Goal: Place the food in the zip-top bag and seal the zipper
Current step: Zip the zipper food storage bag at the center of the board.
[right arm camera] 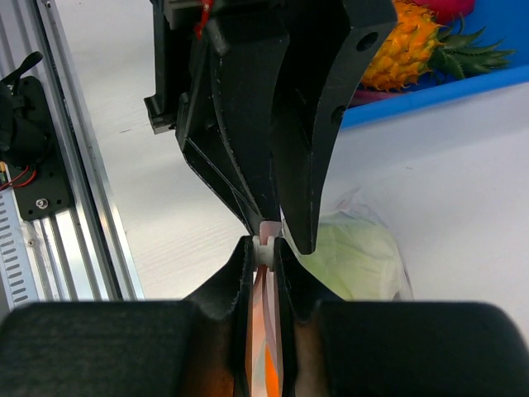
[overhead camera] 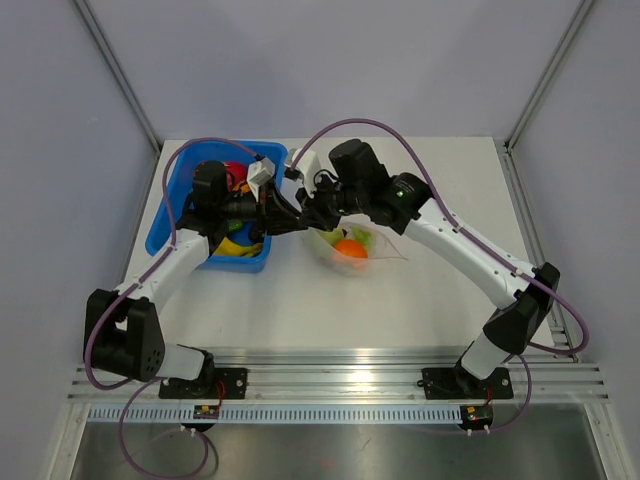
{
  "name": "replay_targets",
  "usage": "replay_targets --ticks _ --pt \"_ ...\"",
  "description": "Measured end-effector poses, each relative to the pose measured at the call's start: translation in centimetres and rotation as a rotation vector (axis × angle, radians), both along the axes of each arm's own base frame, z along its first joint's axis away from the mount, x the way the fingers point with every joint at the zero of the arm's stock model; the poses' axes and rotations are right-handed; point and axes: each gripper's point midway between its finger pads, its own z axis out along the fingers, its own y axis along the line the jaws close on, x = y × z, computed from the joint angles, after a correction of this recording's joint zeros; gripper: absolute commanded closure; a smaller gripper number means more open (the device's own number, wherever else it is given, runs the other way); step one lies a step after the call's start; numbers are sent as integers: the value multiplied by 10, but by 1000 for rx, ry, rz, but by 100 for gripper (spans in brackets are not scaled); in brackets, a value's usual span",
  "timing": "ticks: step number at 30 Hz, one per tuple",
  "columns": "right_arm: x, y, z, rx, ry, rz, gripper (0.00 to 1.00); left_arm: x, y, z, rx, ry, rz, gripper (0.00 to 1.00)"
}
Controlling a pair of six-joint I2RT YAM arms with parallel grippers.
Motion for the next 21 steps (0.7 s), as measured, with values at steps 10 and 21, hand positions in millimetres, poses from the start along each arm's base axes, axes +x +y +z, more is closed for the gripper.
replay_targets --ticks 10,21 --pt "4 -6 -1 -5 -10 -24 100 0 -5 0 -6 13 -8 100" --pt "0 -43 -7 -29 -54 -119 100 5 -7 2 -23 -2 39 100"
